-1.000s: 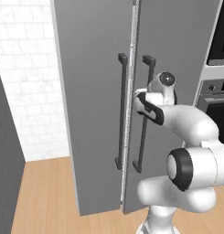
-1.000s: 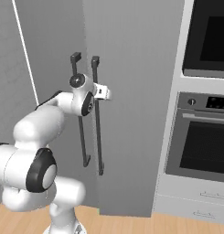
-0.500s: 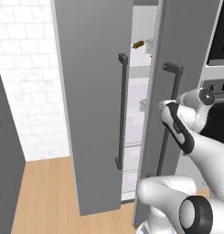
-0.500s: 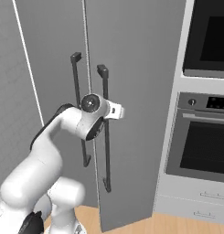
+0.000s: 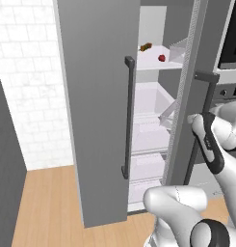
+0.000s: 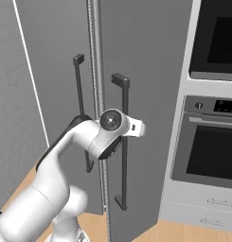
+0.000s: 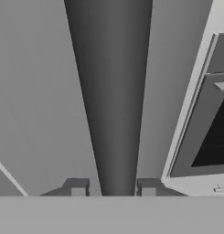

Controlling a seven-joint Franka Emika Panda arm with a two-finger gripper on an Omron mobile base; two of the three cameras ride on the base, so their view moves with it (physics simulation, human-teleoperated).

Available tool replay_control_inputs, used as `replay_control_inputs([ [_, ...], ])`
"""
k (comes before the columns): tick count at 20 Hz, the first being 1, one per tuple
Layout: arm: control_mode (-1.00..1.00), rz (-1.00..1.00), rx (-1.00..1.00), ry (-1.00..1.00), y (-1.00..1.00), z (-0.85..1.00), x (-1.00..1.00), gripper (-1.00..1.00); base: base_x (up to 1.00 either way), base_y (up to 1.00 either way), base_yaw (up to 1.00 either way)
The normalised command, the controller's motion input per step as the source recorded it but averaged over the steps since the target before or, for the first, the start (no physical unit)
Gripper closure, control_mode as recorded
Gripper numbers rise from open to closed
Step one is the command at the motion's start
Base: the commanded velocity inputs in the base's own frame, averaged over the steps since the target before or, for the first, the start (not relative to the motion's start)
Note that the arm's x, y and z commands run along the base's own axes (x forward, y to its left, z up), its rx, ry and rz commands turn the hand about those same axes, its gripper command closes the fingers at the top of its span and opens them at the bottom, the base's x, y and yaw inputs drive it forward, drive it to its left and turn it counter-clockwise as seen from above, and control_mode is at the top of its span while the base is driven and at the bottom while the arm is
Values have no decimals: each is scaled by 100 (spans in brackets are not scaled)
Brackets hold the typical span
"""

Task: Take the strawberry from the fridge and place it on top of the pancake, located on the dining counter.

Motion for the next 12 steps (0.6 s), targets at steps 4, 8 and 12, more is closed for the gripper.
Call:
replay_control_inputs([
  [4, -100, 0, -3, 10, -1, -13, -5, -100, 0, 0, 0],
  [8, -100, 1, 0, 0, -32, 13, -19, -100, 0, 0, 0],
  [12, -100, 0, 0, 0, -60, 18, -27, -100, 0, 0, 0],
])
